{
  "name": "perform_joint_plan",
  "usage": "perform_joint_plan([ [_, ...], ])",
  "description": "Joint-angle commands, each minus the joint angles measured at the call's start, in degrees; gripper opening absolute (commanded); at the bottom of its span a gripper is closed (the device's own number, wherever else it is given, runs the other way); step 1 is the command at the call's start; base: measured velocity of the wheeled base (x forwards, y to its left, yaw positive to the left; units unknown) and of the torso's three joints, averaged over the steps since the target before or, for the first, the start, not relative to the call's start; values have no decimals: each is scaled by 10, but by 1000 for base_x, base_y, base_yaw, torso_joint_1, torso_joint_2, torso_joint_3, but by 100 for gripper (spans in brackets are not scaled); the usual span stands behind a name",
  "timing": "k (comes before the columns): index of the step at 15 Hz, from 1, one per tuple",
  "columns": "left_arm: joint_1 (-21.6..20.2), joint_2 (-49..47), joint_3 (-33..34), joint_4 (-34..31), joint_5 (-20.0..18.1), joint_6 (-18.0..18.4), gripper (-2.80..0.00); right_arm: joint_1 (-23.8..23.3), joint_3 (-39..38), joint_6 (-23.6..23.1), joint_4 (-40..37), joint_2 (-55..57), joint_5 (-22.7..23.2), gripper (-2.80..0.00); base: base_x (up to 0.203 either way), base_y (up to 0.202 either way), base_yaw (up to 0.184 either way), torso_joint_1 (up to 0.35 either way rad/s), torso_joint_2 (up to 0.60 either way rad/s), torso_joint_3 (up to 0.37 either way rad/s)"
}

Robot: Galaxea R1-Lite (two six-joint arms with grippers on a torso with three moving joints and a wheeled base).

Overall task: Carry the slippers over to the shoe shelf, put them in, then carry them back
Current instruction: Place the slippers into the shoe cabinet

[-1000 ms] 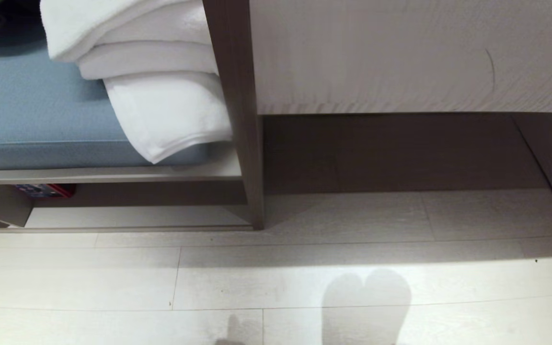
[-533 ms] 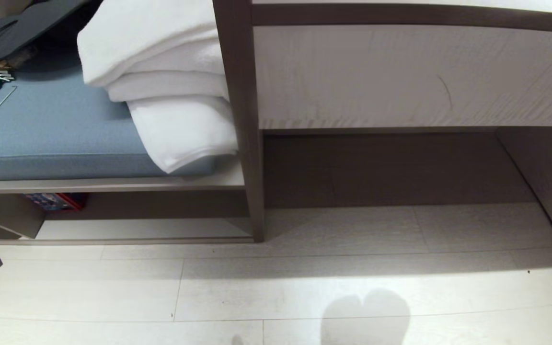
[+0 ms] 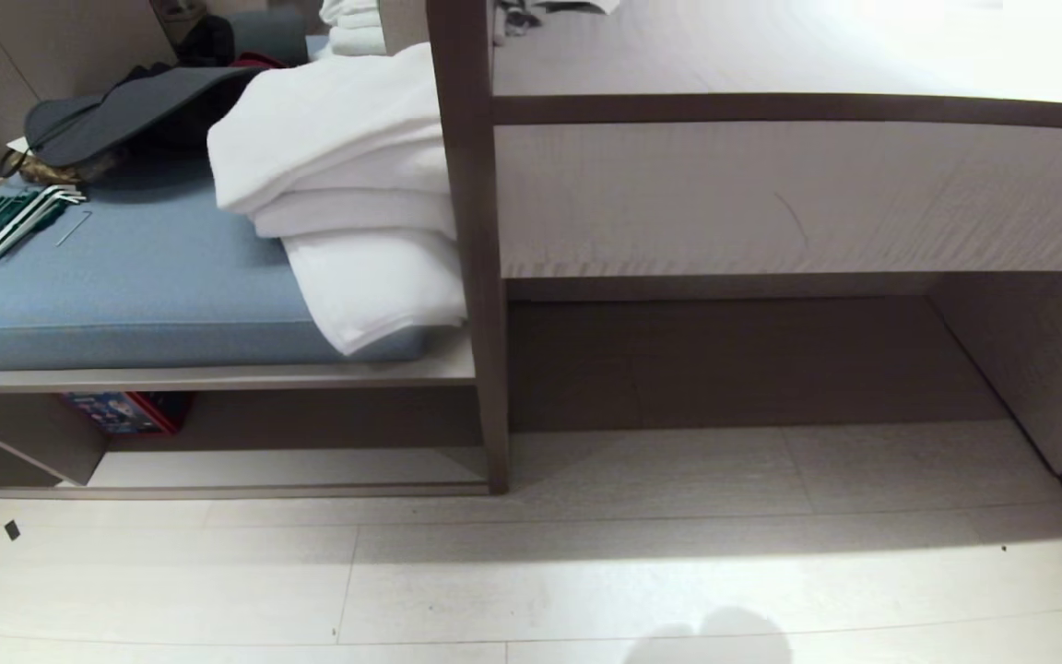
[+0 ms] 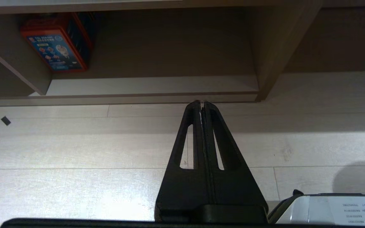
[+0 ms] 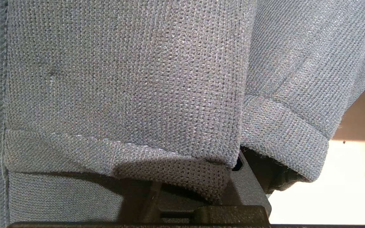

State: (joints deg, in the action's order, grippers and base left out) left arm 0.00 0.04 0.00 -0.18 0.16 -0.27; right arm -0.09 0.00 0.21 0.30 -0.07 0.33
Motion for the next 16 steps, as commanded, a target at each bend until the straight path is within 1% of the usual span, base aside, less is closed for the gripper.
perform_joint_plan([
  [1,-1,0,0,0,0,0,-280,0,-1,-1,1,0,0,-280,0,0,0,-2,0,200],
  [16,-1,0,0,0,0,-3,-280,0,-1,-4,1,0,0,-280,0,0,0,2,2,203],
])
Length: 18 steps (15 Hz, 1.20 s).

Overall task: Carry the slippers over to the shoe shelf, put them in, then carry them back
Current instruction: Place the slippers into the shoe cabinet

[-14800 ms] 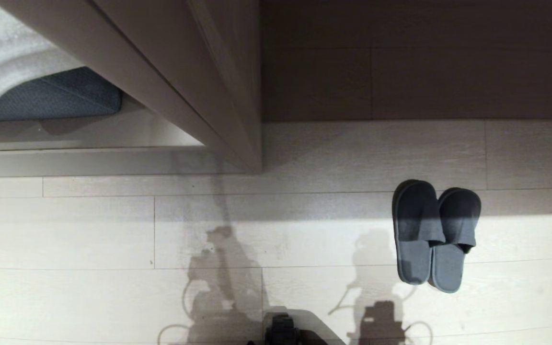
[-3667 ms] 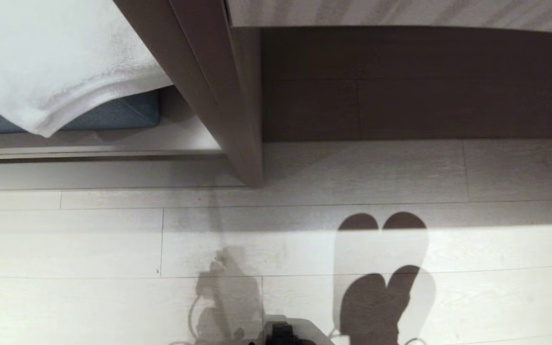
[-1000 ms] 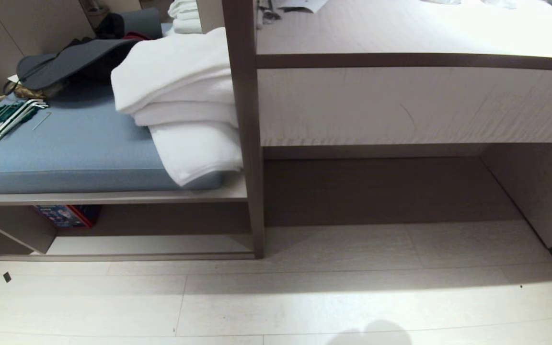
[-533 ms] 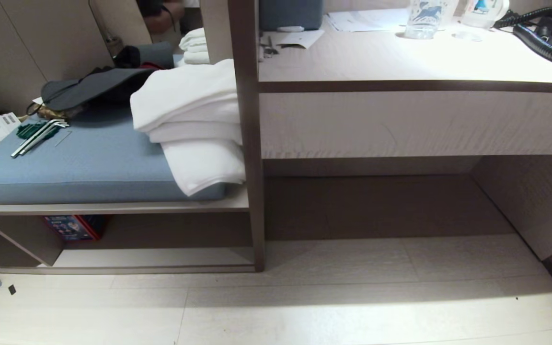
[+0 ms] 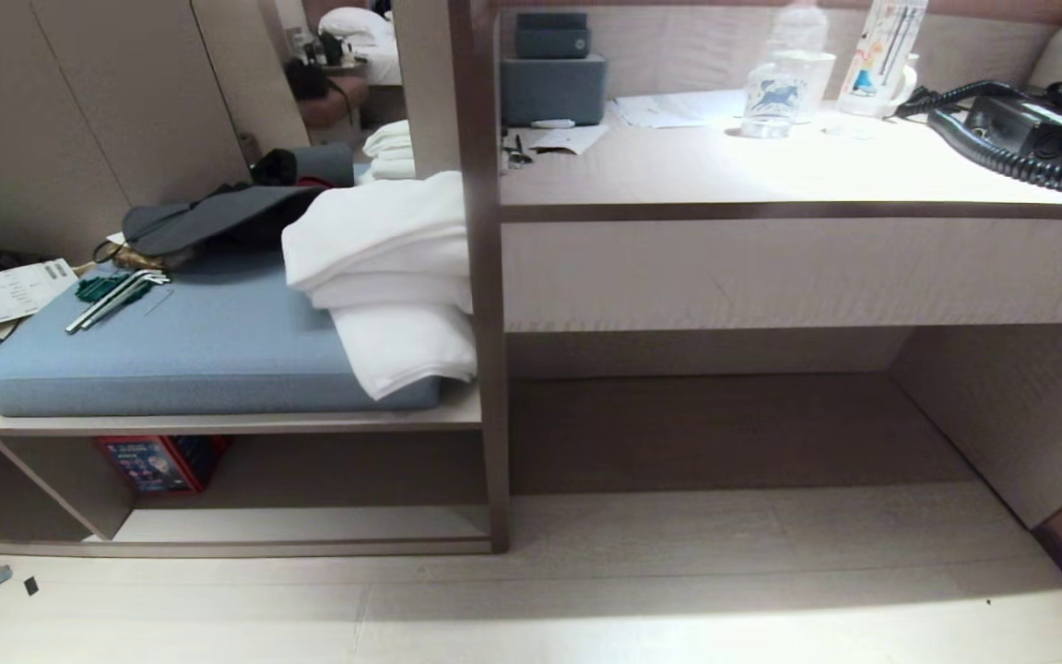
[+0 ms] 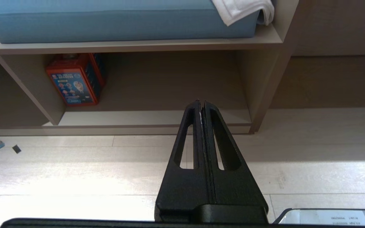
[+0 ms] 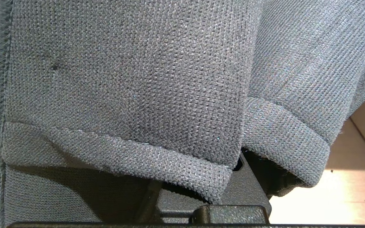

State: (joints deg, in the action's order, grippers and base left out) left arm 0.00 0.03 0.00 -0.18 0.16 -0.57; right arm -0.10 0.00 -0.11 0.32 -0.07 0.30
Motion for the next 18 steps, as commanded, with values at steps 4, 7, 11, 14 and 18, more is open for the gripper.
perform_joint_plan([
  [4,-1,0,0,0,0,0,-280,0,-1,-1,0,0,0,-280,0,0,0,1,0,205],
  [7,0,0,0,0,0,0,-280,0,-1,-1,0,0,0,-280,0,0,0,3,5,203],
  [11,-1,0,0,1,0,4,-280,0,-1,-1,0,0,0,-280,0,0,0,2,2,86],
  [14,0,0,0,1,0,1,-280,0,-1,0,0,0,0,-280,0,0,0,1,2,11],
  [18,-1,0,0,1,0,0,-280,0,-1,-1,0,0,0,-280,0,0,0,0,0,0],
])
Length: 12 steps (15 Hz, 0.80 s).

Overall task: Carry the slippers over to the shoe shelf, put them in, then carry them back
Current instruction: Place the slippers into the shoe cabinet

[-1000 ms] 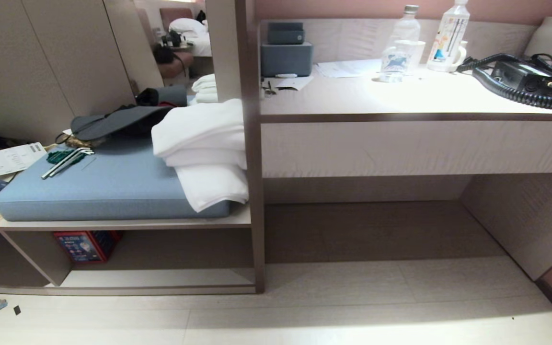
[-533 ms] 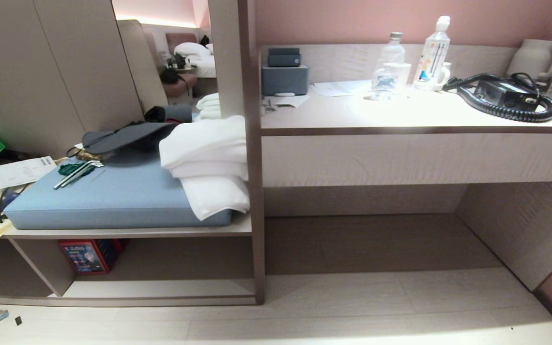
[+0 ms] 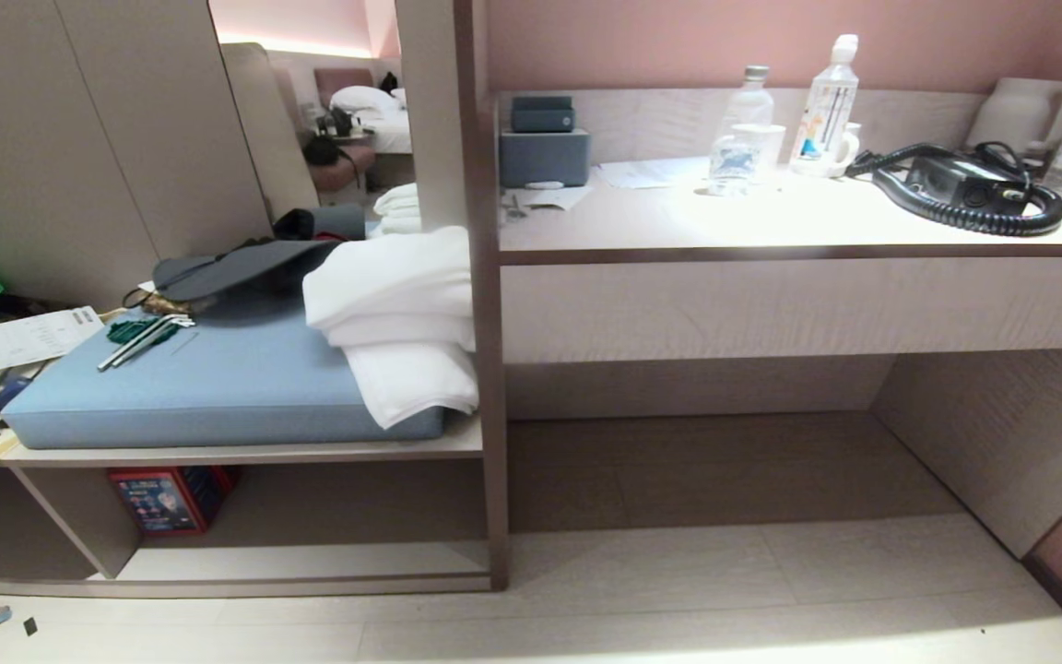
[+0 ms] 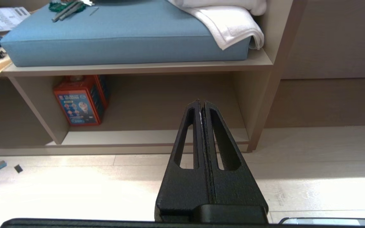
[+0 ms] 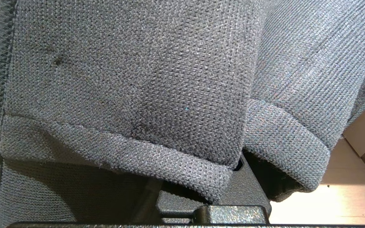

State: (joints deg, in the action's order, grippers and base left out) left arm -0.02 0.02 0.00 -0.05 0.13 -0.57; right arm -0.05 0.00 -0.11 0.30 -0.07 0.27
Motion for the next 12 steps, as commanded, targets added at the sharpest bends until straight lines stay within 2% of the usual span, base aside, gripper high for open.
perform_joint_plan([
  [1,0,0,0,0,0,0,-280,0,-1,0,1,0,1,-280,1,107,1,2,2,4],
  [12,0,0,0,0,0,0,-280,0,-1,0,1,0,0,-280,0,192,-2,1,3,2],
])
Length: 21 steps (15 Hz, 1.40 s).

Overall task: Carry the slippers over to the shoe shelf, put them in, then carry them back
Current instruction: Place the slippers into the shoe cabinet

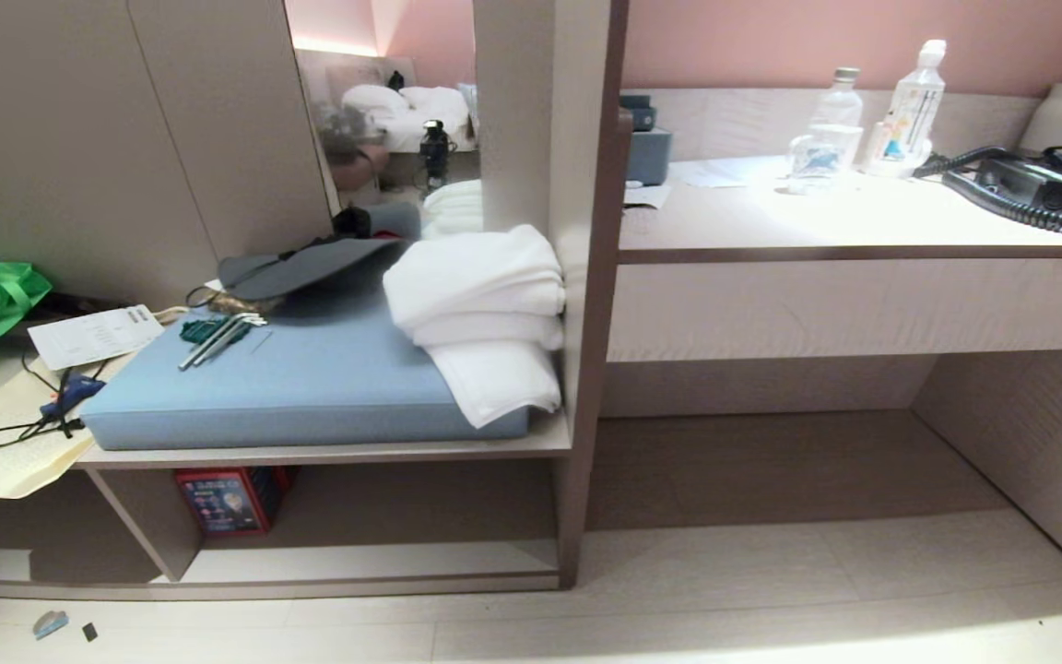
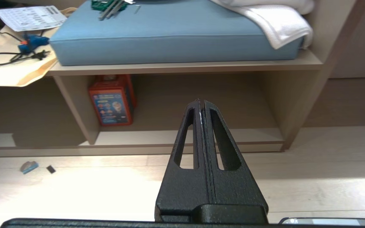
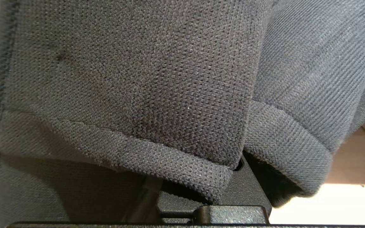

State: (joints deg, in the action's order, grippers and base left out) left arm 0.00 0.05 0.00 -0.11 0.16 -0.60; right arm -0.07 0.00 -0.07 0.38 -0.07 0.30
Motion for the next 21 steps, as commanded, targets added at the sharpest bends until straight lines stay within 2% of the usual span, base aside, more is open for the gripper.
perform_joint_plan([
  [1,0,0,0,0,0,0,-280,0,-1,0,0,0,0,-280,0,198,-2,2,-2,4],
  [21,0,0,0,0,0,0,-280,0,-1,0,0,0,0,-280,0,195,-3,3,3,3],
])
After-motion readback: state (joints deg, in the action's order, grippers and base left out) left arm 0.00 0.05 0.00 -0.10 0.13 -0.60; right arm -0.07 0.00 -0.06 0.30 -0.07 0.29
